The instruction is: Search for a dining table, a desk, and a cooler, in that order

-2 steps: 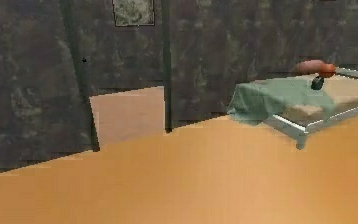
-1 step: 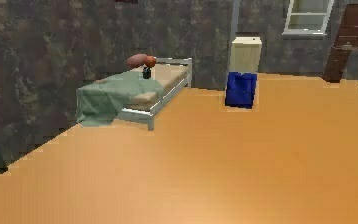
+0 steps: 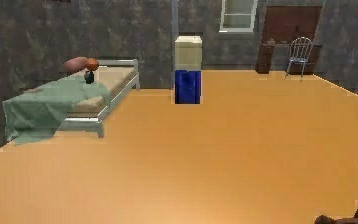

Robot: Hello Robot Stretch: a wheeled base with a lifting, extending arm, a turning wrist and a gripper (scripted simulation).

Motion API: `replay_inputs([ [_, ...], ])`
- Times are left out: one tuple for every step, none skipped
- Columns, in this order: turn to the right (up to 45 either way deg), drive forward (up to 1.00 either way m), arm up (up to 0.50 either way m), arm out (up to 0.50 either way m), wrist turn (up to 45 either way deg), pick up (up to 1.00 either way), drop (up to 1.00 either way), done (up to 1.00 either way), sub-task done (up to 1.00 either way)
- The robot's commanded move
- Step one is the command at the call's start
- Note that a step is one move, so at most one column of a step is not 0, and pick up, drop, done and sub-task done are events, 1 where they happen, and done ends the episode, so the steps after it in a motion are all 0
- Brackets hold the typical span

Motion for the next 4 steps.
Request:
replay_inputs([
  [0.0,0.95,0.00,0.00,0.0,0.00,0.00,0.00,0.00],
  [42.0,0.00,0.00,0.00,0.0,0.00,0.00,0.00,0.00],
  [0.0,1.00,0.00,0.00,0.0,0.00,0.00,0.00,0.00],
  [3.0,0.00,0.00,0.00,0.0,0.00,0.00,0.00,0.00],
])
